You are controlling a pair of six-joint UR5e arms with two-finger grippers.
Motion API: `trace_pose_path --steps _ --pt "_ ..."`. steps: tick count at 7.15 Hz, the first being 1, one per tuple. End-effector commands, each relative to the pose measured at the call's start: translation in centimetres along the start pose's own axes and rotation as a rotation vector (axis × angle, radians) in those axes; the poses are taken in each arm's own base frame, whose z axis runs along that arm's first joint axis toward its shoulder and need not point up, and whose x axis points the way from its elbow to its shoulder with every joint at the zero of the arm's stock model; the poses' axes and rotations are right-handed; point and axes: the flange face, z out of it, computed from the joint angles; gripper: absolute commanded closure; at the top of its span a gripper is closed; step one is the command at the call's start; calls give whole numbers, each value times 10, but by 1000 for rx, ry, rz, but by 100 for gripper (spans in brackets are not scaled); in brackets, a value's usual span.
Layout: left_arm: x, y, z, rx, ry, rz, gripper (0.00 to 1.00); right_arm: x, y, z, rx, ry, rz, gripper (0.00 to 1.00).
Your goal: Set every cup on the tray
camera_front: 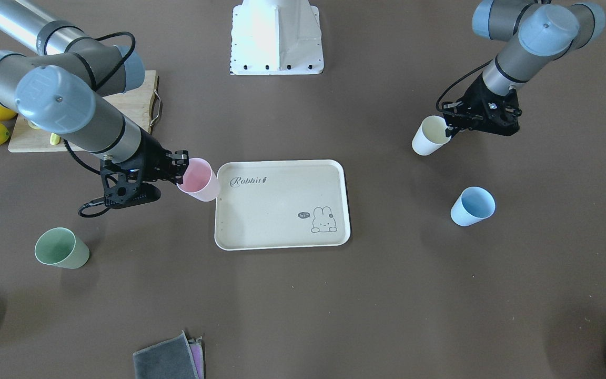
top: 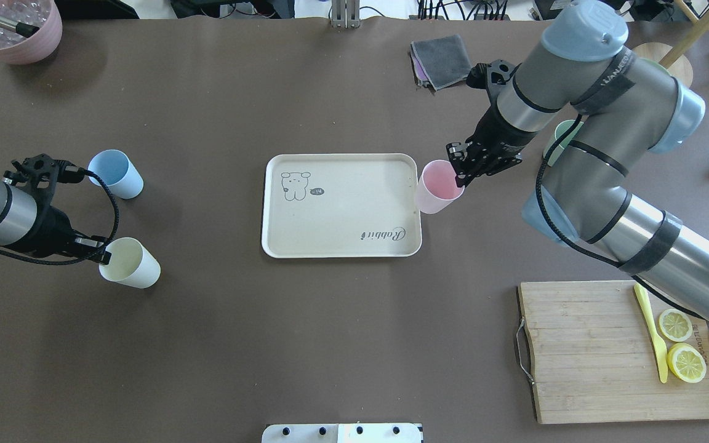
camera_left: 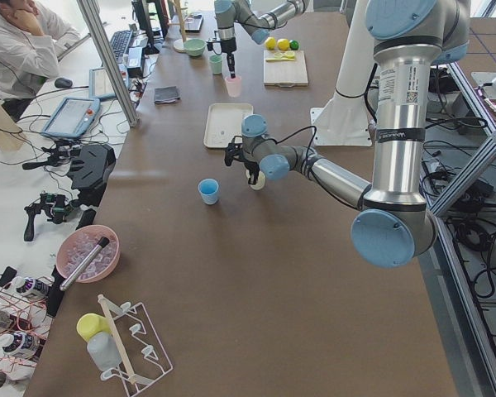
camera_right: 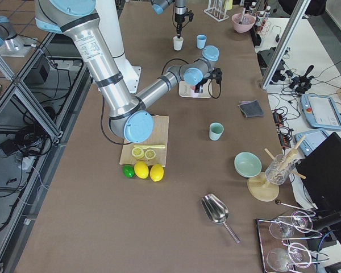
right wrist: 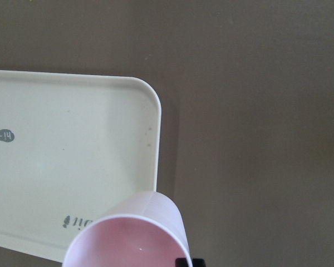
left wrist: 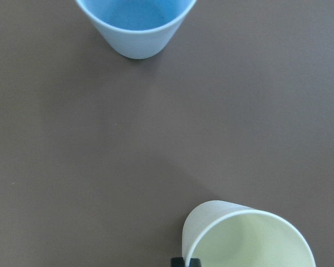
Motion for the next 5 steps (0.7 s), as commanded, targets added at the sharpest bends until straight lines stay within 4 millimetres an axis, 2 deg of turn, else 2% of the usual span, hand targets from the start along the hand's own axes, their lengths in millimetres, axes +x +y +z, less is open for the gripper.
trace_pose_path --steps 1,2,3,4,5 --pt "84 -51 -16 10 37 -39 100 -35 6 21 7 15 16 100" --pt "125 -81 -18 1 18 -57 100 -40 9 26 7 17 9 100" --pt "154 -104 -14 3 21 -85 100 -42 11 30 14 28 8 93" --pt "169 -119 -5 0 19 -118 100 -45 10 28 18 24 25 1" --pt "179 -126 -2 28 4 -117 100 -41 6 21 28 24 18 0"
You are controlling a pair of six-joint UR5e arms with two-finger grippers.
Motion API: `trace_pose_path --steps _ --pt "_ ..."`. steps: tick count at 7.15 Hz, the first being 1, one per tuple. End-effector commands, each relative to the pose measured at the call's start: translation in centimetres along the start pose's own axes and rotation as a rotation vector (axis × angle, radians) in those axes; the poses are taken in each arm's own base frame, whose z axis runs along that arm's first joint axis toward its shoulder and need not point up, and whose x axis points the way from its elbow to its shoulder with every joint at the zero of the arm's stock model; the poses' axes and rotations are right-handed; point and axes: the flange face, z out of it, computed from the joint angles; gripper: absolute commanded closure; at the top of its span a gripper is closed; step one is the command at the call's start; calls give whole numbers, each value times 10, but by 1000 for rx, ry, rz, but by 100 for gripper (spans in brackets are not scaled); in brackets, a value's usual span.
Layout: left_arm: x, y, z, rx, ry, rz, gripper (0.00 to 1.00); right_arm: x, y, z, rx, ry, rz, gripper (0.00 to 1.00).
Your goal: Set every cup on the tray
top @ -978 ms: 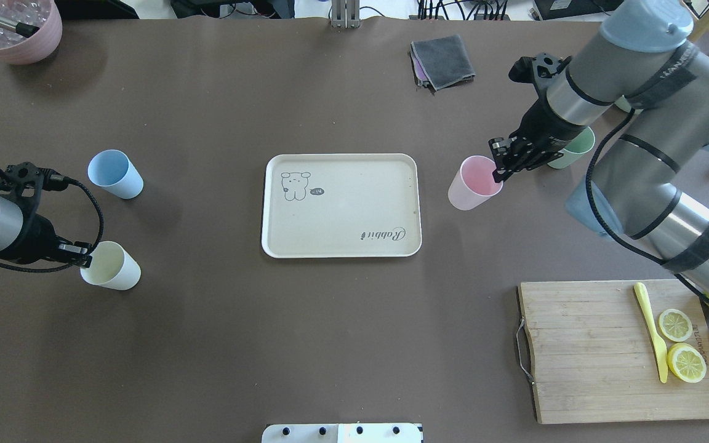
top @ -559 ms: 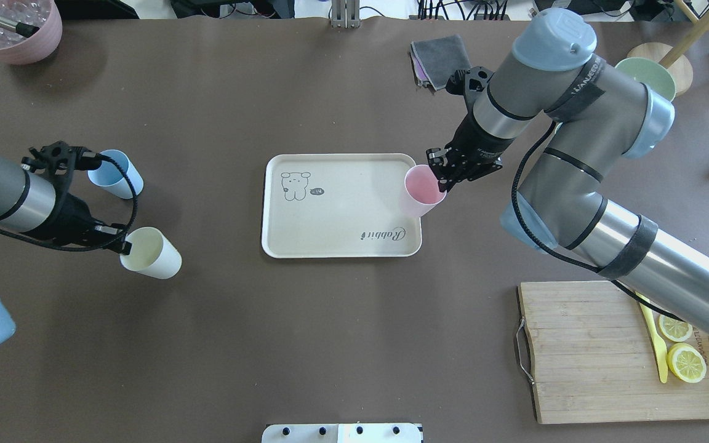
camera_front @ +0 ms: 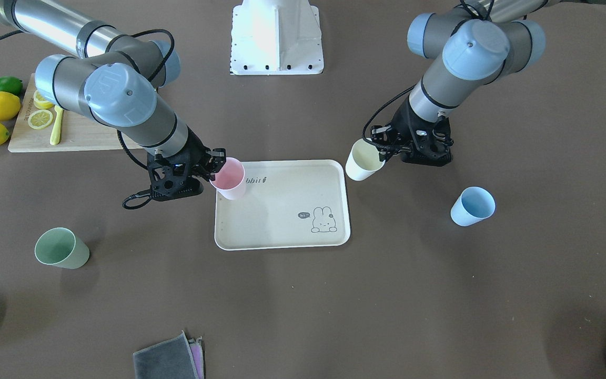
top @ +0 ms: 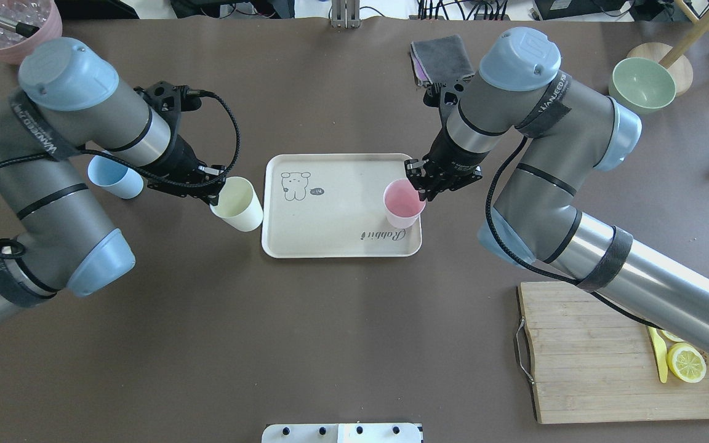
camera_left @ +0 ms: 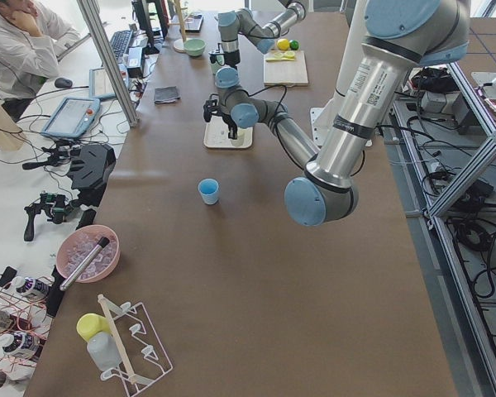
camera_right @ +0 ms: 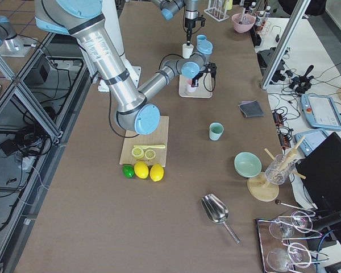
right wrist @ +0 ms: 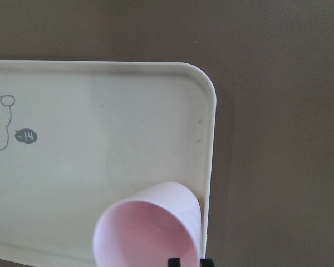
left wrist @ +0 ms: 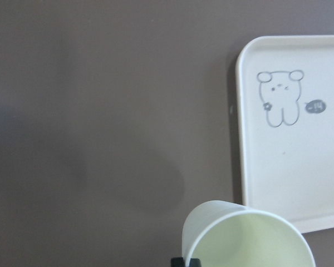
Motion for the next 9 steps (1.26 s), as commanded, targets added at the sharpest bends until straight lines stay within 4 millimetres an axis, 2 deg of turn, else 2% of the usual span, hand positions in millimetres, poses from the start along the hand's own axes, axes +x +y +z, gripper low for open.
trace_pose_path --steps 1,2,3,4,5,6,7,8,9 --pt "34 -2 23 16 -22 -20 100 25 -26 -42 28 -27 40 0" --pt "49 -6 29 16 -22 -24 100 77 -53 -80 33 -45 45 0" --pt "54 0 38 23 -33 -33 100 152 -71 -98 57 -9 -5 0" --pt "60 5 43 27 -37 -30 100 205 -94 -109 72 29 -27 0" --pt "66 7 43 27 -31 -62 86 256 -115 -121 87 69 -13 0" --pt "71 10 45 23 -28 -62 45 296 -128 -118 78 116 -51 0" --pt "72 9 43 33 -28 -58 3 315 -131 -107 73 150 -36 0" --pt "73 9 41 36 -29 -59 2 314 -125 -91 54 159 -41 0" --pt "65 -2 32 53 -32 -67 2 318 -113 -67 21 170 -42 0"
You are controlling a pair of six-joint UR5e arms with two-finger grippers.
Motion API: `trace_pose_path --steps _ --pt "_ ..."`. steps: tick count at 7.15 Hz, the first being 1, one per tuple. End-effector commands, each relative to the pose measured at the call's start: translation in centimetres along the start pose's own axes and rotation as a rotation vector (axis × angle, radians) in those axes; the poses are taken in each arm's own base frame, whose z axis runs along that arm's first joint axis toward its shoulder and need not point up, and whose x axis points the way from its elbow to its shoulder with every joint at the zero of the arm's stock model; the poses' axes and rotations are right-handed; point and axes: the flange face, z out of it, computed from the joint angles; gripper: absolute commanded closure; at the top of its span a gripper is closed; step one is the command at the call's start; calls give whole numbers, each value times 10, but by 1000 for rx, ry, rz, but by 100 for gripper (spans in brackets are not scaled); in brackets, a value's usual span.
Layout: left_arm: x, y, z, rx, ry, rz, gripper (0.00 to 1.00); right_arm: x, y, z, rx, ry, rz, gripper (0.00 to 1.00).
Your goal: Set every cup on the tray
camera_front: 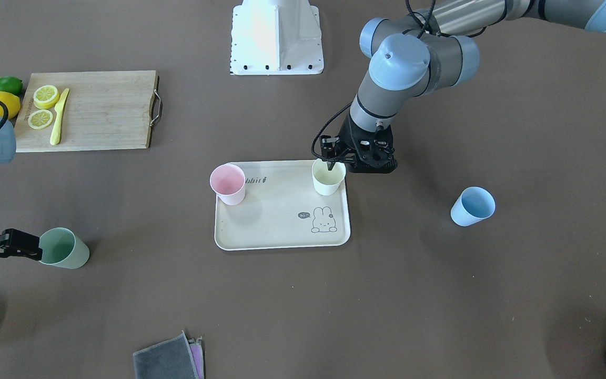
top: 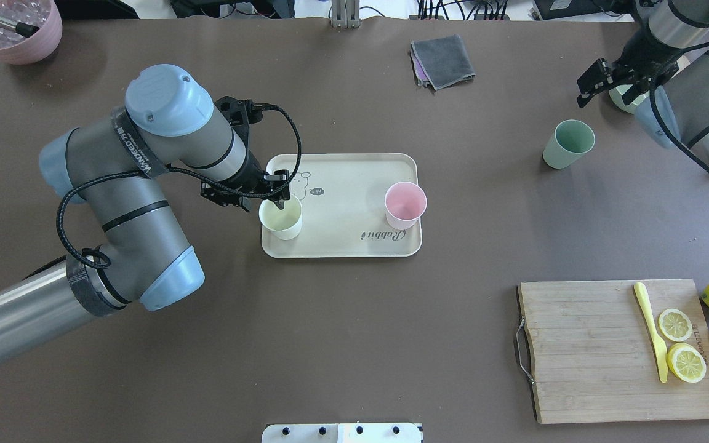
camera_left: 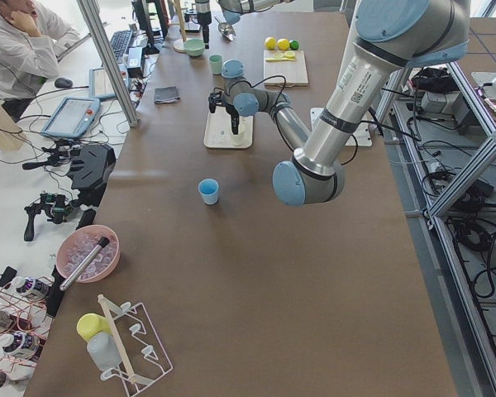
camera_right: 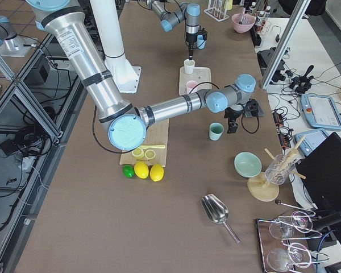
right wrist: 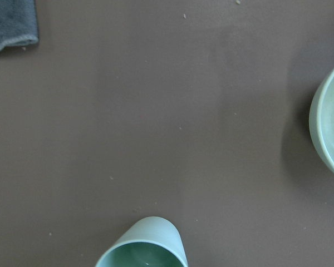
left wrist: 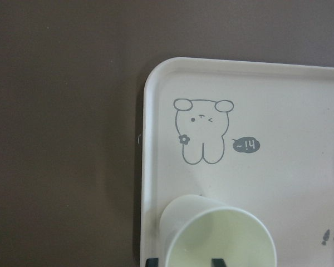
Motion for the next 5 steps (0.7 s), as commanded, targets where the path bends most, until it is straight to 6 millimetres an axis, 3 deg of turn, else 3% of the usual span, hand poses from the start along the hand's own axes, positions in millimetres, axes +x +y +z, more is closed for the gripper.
trace_pose_path --steps 1,2,3,4,5 --pt "-12 -23 -20 34 2 -21 2 2 25 45 -36 10 -39 0" --pt "-19 -32 -26 47 -2 -34 2 5 36 67 -31 27 -73 0" --pt "-26 -43 -35 63 -4 -44 2 0 38 71 -33 22 -73 21" --pt "-34 -53 -43 79 -9 -25 2 -2 35 69 -32 26 -82 99" --pt "-49 -66 -51 93 -18 -11 2 -6 31 65 -28 18 -82 100"
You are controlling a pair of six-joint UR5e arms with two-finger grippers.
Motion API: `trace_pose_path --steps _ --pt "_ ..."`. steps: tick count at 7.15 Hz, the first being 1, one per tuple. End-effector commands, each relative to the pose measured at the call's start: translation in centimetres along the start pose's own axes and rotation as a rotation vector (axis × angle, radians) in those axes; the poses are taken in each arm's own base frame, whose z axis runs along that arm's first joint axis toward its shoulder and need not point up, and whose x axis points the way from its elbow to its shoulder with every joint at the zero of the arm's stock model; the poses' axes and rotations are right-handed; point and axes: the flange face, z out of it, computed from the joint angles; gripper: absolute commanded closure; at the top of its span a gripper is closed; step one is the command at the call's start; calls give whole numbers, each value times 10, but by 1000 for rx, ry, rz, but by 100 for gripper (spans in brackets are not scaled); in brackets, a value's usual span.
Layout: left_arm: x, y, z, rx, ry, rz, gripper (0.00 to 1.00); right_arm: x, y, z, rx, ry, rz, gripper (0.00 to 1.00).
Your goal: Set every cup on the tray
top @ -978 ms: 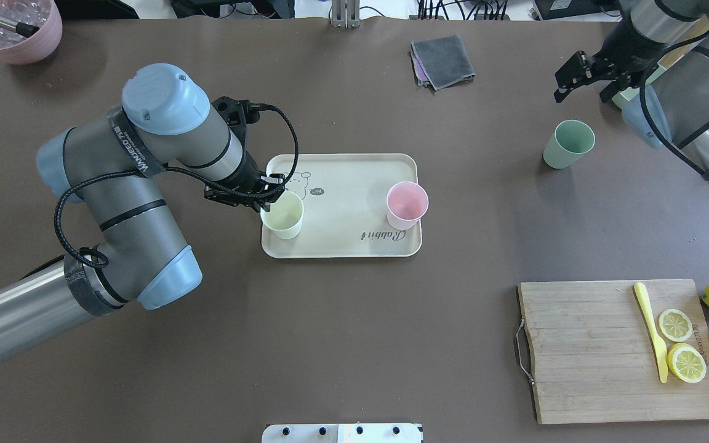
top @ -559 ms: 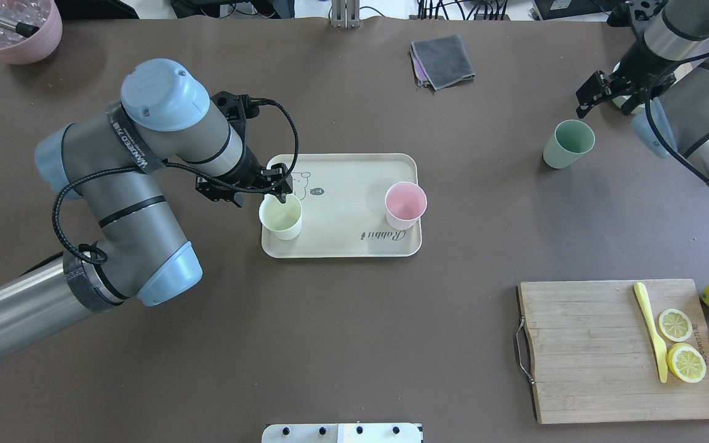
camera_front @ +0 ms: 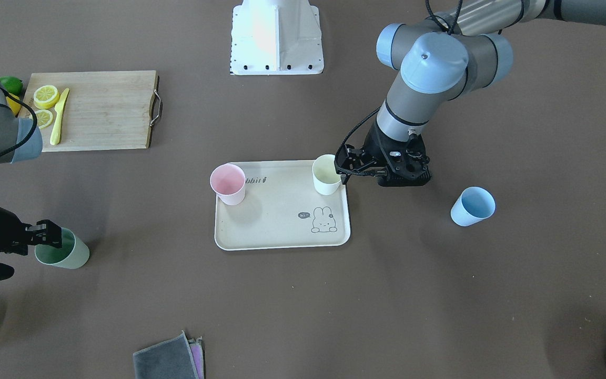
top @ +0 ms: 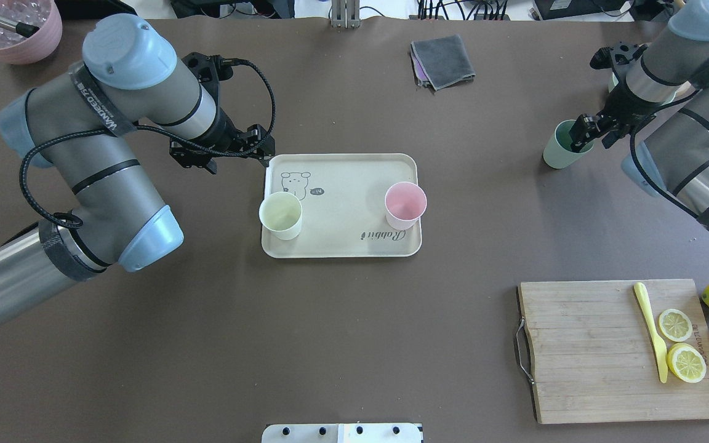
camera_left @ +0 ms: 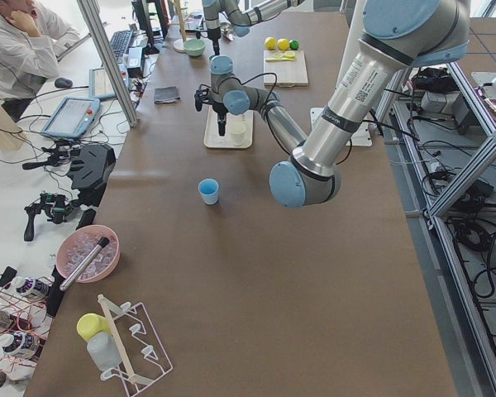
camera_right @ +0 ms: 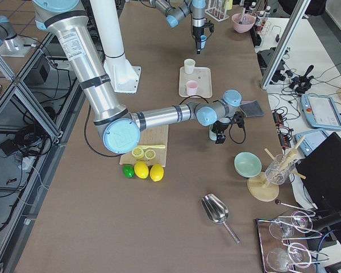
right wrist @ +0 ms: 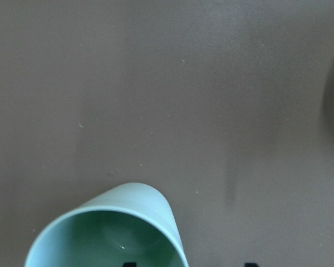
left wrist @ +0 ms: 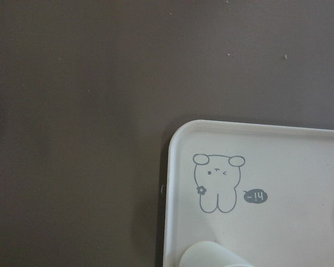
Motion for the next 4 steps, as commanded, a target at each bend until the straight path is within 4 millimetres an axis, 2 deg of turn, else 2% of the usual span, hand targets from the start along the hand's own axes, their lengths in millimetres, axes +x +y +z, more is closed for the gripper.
trace_pose_path --steps 1,2,3,4 --pt "-51 -38 -25 -10 -45 75 2 -5 -5 -5 5 -8 -6 100" --pt "-97 -62 -49 -9 -96 166 2 -16 -12 -13 18 -19 -7 100" --pt "-162 -73 -55 -10 -140 236 2 -40 -23 -26 23 -38 2 100" --pt "-205 -75 -57 -15 -167 261 2 -66 -33 -41 36 -63 27 100"
